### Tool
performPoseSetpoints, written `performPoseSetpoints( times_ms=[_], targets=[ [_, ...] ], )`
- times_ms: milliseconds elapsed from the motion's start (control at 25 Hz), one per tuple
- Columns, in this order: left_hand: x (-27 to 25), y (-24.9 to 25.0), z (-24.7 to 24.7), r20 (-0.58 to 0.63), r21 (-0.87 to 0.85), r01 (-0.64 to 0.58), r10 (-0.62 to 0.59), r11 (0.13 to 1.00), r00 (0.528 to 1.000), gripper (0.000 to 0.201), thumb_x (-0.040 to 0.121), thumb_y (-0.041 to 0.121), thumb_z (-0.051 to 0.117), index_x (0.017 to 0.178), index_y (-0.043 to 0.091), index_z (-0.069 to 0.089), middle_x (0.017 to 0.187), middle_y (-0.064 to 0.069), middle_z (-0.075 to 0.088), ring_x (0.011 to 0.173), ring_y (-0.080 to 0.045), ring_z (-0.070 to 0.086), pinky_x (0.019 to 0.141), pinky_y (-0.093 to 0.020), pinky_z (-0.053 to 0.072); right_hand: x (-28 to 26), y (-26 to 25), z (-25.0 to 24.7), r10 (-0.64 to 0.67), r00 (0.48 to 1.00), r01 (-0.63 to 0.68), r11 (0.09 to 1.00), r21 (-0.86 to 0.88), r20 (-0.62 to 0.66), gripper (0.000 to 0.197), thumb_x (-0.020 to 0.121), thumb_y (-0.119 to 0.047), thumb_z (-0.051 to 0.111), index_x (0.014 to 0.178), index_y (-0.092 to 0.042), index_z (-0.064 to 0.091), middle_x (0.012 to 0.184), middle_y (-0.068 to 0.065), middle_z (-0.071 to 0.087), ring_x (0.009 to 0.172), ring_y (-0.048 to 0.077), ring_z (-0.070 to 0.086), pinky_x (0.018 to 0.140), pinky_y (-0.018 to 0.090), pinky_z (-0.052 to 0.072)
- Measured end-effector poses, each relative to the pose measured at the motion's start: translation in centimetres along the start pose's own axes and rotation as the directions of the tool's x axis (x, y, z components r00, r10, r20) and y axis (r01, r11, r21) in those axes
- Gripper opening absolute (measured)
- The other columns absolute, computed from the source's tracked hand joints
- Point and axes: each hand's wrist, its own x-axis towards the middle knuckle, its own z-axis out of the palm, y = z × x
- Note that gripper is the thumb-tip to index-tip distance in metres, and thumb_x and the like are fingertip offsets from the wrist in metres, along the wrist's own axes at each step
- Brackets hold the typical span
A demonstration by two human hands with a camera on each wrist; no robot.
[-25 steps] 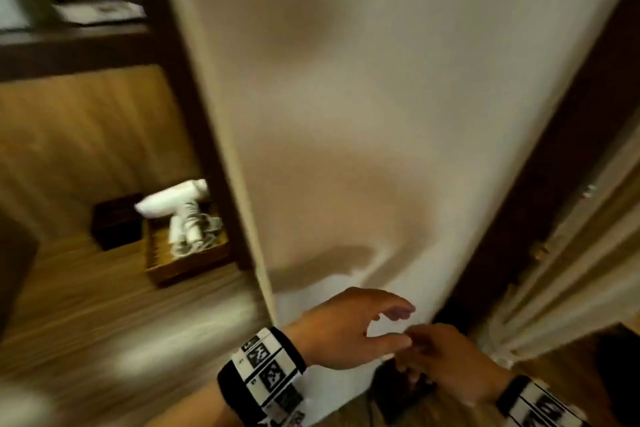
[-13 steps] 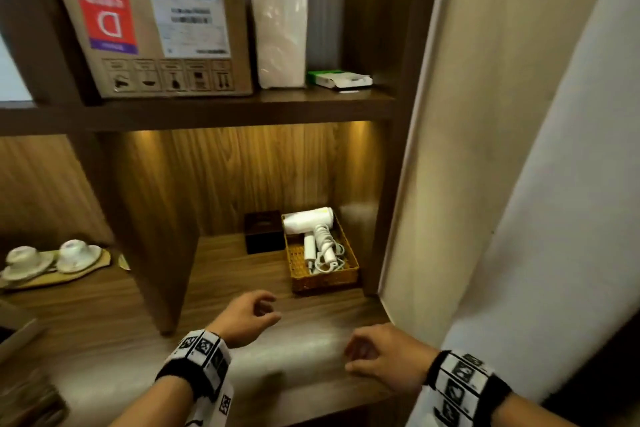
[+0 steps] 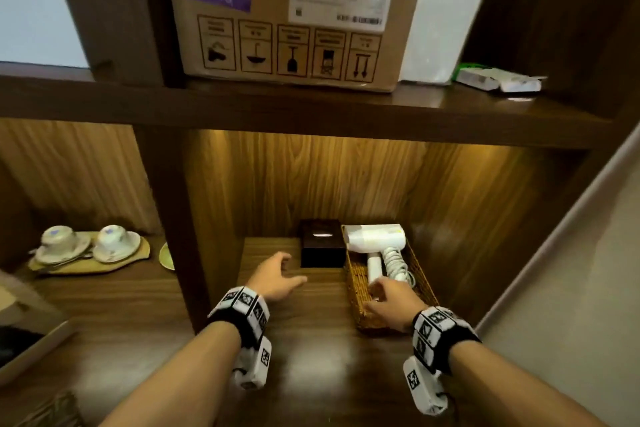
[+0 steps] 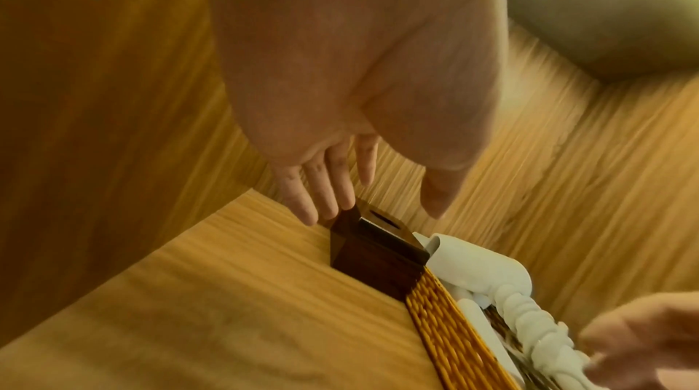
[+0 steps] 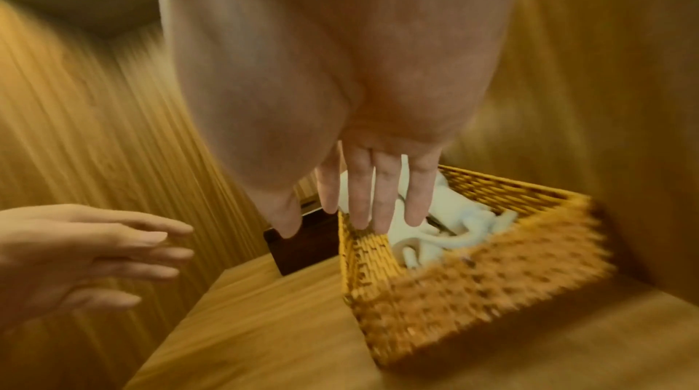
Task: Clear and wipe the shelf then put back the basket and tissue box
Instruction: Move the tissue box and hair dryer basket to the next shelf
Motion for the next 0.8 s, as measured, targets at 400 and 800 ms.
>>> performPoseSetpoints(
  times_ms=[400, 800],
  targets=[
    [11.9, 1.9, 4.4, -0.079, -0.111, 0.154, -0.163, 0.982, 0.983, 0.053, 0.091, 0.023, 0.075, 0.138, 0.008, 0.054, 0.132, -0.006, 0.067, 0.127, -0.023, 0.063, 0.103, -0.027, 0.045, 15.3, -3.7, -0.4, -0.055, 0.998, 0.05, 0.987, 0.152, 0.03, 0.055, 0.095, -0.032, 0.073, 0.144, -0.012, 0.06, 0.141, 0.011, 0.069, 0.131, 0.03, 0.065, 0.112, 0.038, 0.052],
    [15.3, 0.5, 5.9, -0.059, -0.282, 0.313, -0.342, 0.907, 0.938, 0.052, 0.103, 0.048, 0.048, 0.137, 0.011, 0.06, 0.134, -0.012, 0.062, 0.115, -0.031, 0.059, 0.104, -0.047, 0.053, 16.4, -2.7, 2.8, -0.034, 0.999, 0.031, 0.96, 0.277, 0.006, 0.066, 0.096, -0.017, 0.066, 0.158, -0.006, 0.045, 0.152, 0.011, 0.059, 0.141, 0.026, 0.055, 0.123, 0.036, 0.042]
  ],
)
